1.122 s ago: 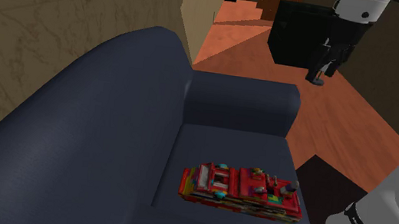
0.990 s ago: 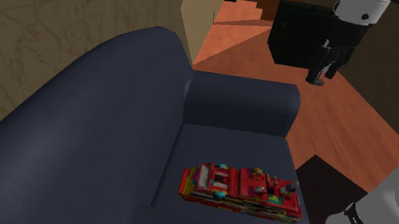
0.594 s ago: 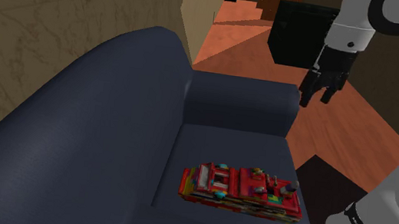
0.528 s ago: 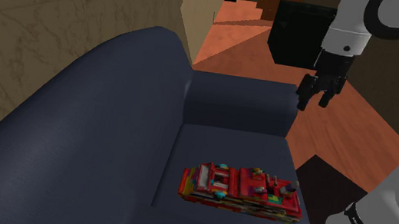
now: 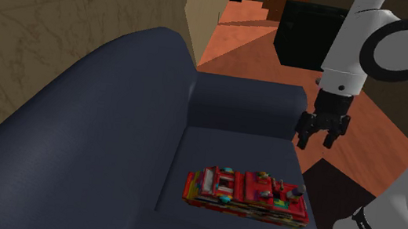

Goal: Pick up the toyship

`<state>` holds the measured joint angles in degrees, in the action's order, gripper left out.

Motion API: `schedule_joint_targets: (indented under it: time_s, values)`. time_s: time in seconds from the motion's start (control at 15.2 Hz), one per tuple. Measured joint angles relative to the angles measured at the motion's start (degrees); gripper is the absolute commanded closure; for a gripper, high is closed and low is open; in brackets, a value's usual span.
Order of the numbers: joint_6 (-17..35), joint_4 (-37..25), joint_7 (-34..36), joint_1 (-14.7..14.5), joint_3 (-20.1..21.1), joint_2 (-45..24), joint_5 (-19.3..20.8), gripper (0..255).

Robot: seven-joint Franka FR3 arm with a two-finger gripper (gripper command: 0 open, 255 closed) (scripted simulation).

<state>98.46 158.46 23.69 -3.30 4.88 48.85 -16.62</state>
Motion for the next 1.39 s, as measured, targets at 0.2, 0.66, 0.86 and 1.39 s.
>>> schedule_joint_targets:
  time_s: [0.2, 0.66, 0.86, 1.39]
  values:
    - [2.0, 3.2, 3.4, -1.6, 1.7, -0.6, -5.0, 0]
    - [7.6, 10.1, 8.8, -6.2, 5.6, -1.8, -16.1, 0]
    - [10.6, 11.6, 7.9, -6.7, 6.3, -3.5, -17.5, 0]
    - [14.2, 12.9, 6.2, -7.0, 6.8, -6.0, -18.7, 255]
